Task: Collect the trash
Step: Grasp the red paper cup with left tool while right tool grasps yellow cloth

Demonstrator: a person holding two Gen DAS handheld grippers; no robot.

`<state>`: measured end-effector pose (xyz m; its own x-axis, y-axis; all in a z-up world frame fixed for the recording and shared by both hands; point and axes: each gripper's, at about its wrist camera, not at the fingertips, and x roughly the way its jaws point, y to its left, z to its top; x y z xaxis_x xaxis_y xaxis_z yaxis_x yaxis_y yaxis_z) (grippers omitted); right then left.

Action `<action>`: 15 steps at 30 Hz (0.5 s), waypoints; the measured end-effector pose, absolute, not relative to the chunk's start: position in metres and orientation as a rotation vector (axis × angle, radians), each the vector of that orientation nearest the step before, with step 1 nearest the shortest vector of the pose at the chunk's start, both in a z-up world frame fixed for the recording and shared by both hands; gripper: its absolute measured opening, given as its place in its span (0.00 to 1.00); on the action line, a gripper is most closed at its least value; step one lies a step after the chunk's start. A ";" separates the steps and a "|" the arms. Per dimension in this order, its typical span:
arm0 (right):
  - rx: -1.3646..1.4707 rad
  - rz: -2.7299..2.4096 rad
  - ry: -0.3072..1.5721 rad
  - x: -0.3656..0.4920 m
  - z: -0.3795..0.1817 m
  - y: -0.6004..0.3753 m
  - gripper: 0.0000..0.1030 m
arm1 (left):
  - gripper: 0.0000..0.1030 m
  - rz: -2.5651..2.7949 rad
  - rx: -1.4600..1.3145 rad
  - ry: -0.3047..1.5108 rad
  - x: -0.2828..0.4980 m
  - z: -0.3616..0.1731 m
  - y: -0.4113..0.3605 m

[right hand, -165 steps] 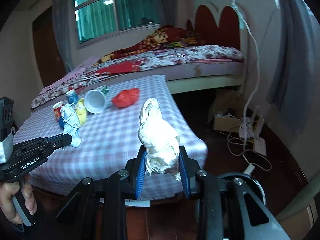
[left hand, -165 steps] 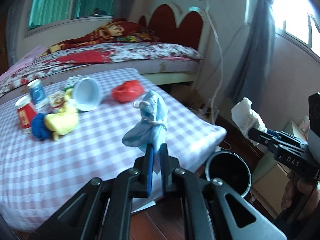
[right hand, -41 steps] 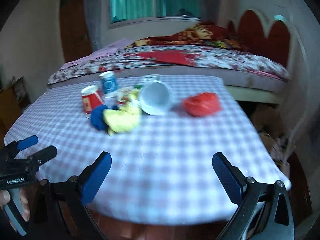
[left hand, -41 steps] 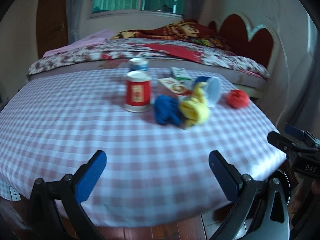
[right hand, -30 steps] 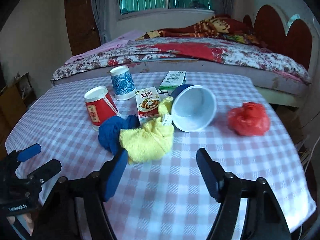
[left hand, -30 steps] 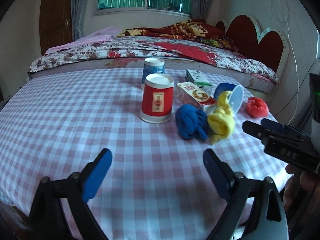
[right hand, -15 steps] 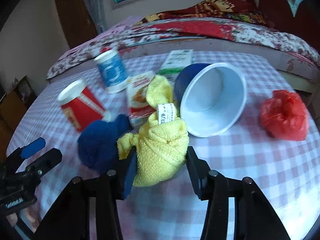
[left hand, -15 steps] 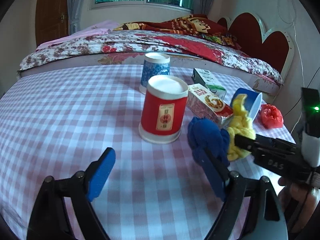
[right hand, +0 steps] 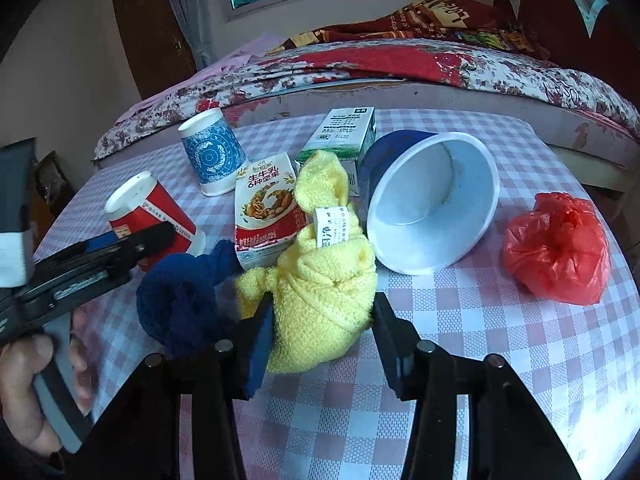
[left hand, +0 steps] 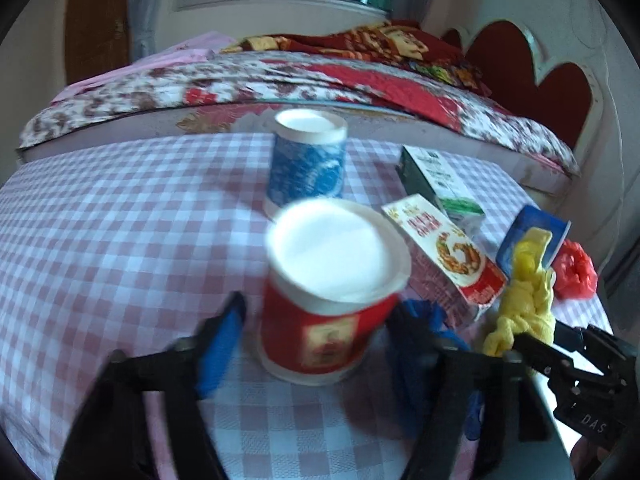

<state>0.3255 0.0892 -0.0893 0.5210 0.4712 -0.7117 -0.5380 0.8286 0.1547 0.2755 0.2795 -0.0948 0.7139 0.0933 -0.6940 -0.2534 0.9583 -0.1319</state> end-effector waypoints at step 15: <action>-0.061 0.632 0.738 0.281 -0.058 0.055 0.46 | 0.52 0.198 -0.141 0.671 0.200 -0.061 0.238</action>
